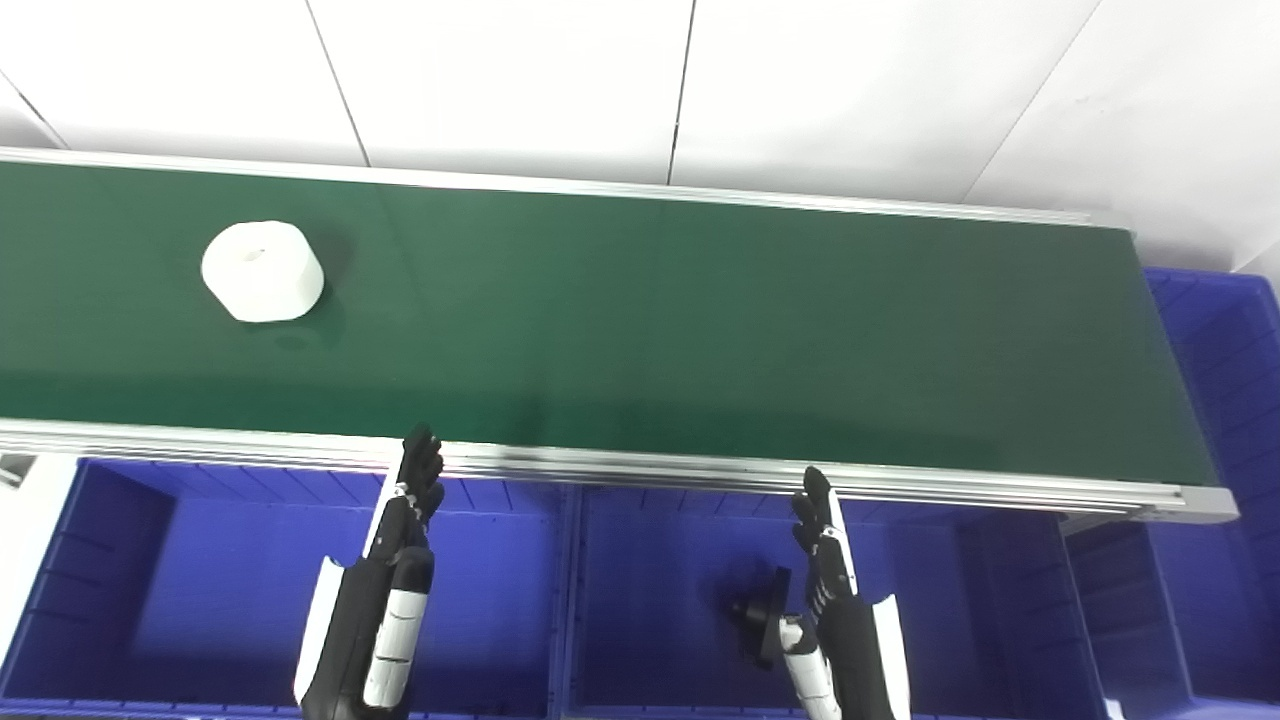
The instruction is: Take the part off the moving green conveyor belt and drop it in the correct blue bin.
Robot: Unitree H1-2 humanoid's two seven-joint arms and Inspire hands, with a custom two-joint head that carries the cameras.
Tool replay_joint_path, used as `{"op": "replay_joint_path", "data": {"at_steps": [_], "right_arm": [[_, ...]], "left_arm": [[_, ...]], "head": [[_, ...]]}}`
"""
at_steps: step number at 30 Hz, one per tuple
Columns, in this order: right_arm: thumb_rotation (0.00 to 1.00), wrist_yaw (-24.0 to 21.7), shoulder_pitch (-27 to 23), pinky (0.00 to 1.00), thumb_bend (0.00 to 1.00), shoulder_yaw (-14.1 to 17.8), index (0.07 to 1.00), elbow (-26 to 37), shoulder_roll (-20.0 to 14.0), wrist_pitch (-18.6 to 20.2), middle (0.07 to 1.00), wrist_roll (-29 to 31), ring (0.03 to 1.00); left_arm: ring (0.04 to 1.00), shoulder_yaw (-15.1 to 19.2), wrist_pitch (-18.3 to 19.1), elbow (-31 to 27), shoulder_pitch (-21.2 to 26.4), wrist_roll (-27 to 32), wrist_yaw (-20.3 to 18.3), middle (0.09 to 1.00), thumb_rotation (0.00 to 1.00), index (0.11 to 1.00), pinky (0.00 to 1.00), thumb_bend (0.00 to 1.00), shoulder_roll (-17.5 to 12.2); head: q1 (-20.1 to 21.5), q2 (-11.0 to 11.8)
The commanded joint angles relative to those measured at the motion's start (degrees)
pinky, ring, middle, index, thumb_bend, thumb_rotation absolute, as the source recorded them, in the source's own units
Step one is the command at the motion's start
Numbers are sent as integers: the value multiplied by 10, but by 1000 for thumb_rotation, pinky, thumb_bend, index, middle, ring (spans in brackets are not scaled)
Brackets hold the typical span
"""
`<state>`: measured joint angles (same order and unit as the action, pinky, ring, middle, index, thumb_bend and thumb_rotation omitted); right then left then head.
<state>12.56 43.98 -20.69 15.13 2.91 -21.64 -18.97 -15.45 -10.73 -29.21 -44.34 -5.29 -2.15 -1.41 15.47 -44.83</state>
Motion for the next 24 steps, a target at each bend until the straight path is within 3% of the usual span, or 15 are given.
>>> {"op": "replay_joint_path", "data": {"at_steps": [1,9,13,20,24], "right_arm": [[1000,1,9,978,777,-35,1000,18,44,-16,1000,4,981],[1000,-5,8,981,766,-35,1000,19,41,-10,1000,10,983],[1000,-6,5,985,772,-30,1000,10,38,-14,1000,11,984],[1000,-13,-18,985,800,-9,1000,-29,13,-36,1000,41,995],[1000,-15,-29,998,812,0,1000,-46,-1,-45,1000,58,1000]], "left_arm": [[1000,-3,-14,-12,-2,-3,-3,1000,1000,1000,1000,512,-2],[1000,-3,-17,-9,1,-12,-2,1000,1000,1000,1000,511,-3],[1000,-5,-21,0,1,-10,-2,1000,1000,1000,1000,507,-1],[1000,-14,-55,55,10,-36,7,1000,1000,1000,1000,503,12],[1000,-23,-68,76,18,-57,10,1000,1000,1000,1000,498,16]], "head": [[0,-1],[-4,3],[-17,18],[-83,76],[-104,97]]}}
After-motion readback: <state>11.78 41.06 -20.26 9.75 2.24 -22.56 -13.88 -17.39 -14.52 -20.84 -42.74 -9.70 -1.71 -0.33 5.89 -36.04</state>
